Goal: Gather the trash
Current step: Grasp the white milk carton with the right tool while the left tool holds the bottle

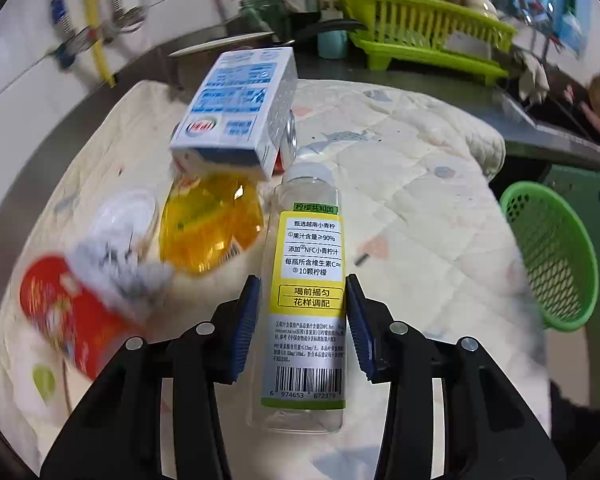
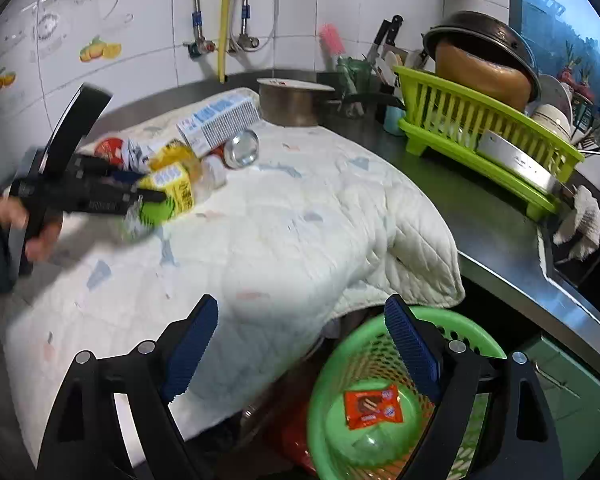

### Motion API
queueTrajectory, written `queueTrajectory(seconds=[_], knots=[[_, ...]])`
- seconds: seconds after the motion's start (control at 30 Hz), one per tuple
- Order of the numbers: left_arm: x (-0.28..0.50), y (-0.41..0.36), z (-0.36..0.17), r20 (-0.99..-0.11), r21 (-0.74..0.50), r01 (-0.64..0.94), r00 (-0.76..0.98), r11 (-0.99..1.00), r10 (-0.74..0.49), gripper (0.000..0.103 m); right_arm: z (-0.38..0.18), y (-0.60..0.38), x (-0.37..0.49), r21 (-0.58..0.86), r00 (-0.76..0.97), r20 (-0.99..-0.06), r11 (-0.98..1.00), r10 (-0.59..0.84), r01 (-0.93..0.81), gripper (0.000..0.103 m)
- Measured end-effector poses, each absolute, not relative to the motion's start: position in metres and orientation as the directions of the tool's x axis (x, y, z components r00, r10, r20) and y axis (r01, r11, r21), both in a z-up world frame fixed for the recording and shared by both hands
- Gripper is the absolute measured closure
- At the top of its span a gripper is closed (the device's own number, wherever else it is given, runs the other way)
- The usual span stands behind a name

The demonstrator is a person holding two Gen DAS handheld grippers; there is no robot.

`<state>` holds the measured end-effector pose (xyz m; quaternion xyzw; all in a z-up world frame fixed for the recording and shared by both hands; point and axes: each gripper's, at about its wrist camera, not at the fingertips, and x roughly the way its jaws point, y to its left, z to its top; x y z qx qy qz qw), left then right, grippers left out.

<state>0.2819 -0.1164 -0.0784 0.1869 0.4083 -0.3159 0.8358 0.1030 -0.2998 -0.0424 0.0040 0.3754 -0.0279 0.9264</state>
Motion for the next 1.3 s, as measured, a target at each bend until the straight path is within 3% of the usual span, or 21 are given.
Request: queueTrajectory(seconds=[0.33,0.63,0.9,1.3], knots=[[0.235,-0.061,-0.066,-0.755,-0.056,0.562,0.517,0.825,-0.404,0.061,-0.018,-0.292,0.175,0.188,0.718,-0.681,0.982,0.141,-0.014,0.021],[0.222,-0.039,-0.056,-0.733,-0.040,0.527,0.562,0.849,-0.383,0.061,-0.006,-0.277,0.265,0.344,0.704,-0.653,0.938,0.280,-0.055,0.027],[0.222,-0.034,-0.060,-0.732,-0.058,0.524,0.557,0.850,-0.393,0.061,-0.023,-0.301,0.340,0.546,0.682,-0.622,0.837,0.384,0.027,0.033],[0.225,-0.034,-0.070,-0.745,-0.065,0.523,0.541,0.850,-0.390,0.061,-0.059,-0.319,0.386,0.703,0.695,-0.555,0.704,0.458,0.097,0.041]])
